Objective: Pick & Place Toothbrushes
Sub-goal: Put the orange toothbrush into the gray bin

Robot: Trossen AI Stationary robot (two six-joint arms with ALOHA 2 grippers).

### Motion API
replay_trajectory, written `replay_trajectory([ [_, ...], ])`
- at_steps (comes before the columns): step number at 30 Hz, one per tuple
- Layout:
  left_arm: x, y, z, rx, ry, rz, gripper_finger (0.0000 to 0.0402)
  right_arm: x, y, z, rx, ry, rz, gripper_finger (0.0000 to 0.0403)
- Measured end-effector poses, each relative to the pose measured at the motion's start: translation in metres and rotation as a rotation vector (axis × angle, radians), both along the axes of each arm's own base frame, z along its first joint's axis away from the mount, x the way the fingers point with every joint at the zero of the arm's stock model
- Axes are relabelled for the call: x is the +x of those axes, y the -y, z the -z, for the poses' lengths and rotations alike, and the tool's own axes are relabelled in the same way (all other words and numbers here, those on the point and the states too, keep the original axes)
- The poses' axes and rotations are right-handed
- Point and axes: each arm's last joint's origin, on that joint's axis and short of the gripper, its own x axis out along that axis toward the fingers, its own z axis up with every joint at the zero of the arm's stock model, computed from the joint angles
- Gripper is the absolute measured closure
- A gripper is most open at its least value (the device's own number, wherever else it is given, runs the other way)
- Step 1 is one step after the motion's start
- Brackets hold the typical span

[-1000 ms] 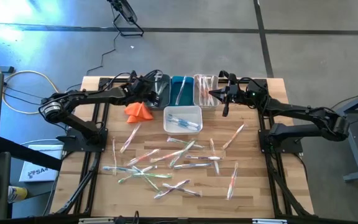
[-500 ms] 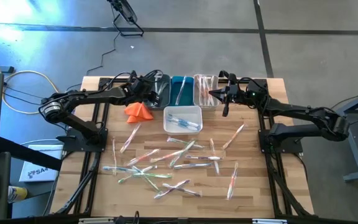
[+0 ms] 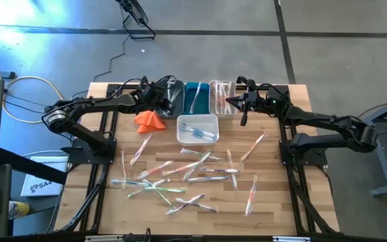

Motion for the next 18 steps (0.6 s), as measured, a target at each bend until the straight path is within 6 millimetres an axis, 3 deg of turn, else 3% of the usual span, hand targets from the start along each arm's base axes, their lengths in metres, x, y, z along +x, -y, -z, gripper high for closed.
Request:
replay_trajectory([
  [12,-0.001,0.002,0.001,0.007,-0.037,0.027,0.0318,0.000,0.000,0.000,0.000,-0.001,0.000,0.0401],
  [18,-0.006,0.030,-0.014,0.086,-0.128,0.071,0.0318,0.000,0.000,0.001,0.004,-0.007,0.000,0.0401],
])
